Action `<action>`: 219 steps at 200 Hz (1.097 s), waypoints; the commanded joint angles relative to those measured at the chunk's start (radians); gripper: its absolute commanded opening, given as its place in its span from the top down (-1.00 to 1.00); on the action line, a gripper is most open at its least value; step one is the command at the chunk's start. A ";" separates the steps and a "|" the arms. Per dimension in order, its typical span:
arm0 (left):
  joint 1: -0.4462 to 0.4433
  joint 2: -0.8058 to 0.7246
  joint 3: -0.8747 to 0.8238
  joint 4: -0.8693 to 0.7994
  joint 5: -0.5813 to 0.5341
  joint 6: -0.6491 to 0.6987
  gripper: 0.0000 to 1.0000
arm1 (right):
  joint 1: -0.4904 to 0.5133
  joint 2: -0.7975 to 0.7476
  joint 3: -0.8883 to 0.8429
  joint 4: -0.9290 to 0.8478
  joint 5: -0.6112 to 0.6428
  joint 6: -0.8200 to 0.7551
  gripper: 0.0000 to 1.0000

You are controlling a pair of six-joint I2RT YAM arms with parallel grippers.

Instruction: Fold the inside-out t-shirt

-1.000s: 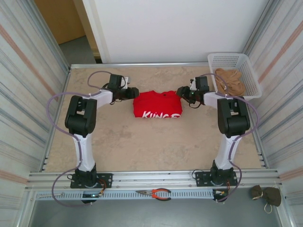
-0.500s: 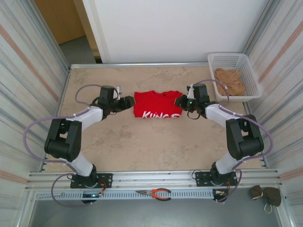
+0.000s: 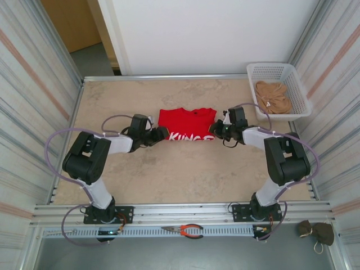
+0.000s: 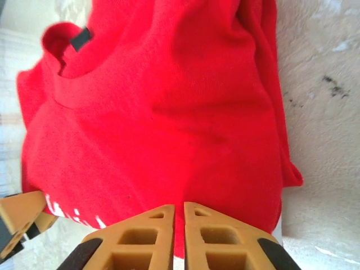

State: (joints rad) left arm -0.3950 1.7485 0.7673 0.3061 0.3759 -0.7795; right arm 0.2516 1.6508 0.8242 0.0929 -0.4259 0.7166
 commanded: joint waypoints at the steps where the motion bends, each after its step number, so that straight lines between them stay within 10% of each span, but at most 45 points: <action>1: -0.013 0.048 0.016 0.045 -0.053 -0.043 -0.03 | -0.019 -0.110 0.022 -0.047 -0.040 0.008 0.72; 56: 0.106 -0.015 0.069 -0.089 -0.085 0.025 0.85 | -0.102 -0.364 0.032 -0.253 -0.073 -0.038 0.00; 95: 0.336 -0.123 0.100 -0.311 -0.029 0.189 0.90 | -0.206 -0.499 0.004 -0.361 -0.116 -0.075 -0.40; 149: 0.701 -0.100 0.290 -0.595 0.070 0.445 0.87 | -0.270 -0.618 -0.042 -0.416 -0.132 -0.076 -0.48; 201: 0.816 -0.008 0.485 -0.766 0.078 0.564 -0.59 | -0.315 -0.634 -0.023 -0.511 -0.080 -0.146 -0.79; 219: 0.814 -0.088 0.462 -0.753 0.078 0.549 -0.78 | -0.333 -0.627 -0.009 -0.536 -0.013 -0.171 -0.98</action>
State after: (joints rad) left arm 0.4271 1.7462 1.2217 -0.3645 0.4267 -0.2821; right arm -0.0582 1.0367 0.7944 -0.3714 -0.5186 0.6052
